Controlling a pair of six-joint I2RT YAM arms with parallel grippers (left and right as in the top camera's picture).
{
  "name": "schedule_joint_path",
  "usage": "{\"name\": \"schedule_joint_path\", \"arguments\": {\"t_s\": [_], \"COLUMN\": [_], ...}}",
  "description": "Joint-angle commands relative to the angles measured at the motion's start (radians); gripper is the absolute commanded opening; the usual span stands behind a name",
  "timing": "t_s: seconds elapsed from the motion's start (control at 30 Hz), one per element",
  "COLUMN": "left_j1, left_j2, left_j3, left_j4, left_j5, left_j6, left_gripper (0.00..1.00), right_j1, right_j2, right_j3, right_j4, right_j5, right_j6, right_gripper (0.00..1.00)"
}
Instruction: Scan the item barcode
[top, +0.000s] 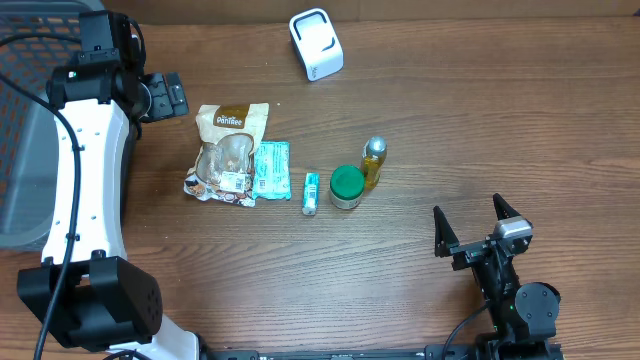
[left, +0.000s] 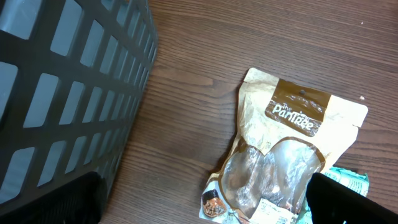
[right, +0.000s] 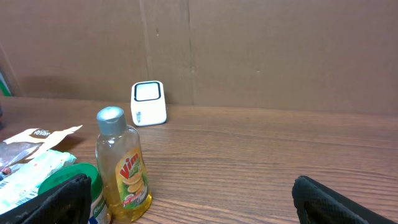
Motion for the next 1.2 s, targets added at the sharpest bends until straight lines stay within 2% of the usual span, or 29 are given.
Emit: {"name": "schedule_joint_path", "arguments": {"t_s": [0.0, 0.27, 0.77, 0.97, 1.17], "left_j1": [0.008, 0.008, 0.008, 0.008, 0.008], "left_j2": [-0.002, -0.002, -0.002, -0.002, -0.002], "left_j3": [0.016, 0.016, 0.016, 0.016, 0.016], "left_j4": [-0.002, -0.002, -0.002, -0.002, -0.002], "left_j5": [-0.013, -0.013, -0.014, -0.013, -0.014], "left_j6": [0.004, 0.004, 0.004, 0.004, 0.004], "left_gripper": [1.0, 0.99, 1.0, 1.0, 1.0], "right_j1": [-0.006, -0.006, -0.006, -0.006, -0.006], "right_j2": [-0.008, -0.008, 0.004, 0.101, 0.285], "right_j3": [-0.01, 0.033, 0.405, 0.592, 0.817], "right_j4": [0.003, -0.041, -0.259, -0.351, -0.493], "right_j5": [-0.011, -0.02, -0.006, -0.006, -0.016], "right_j6": [0.002, 0.032, 0.033, 0.033, 0.033], "right_gripper": [1.0, 1.0, 1.0, 1.0, 1.0]}}
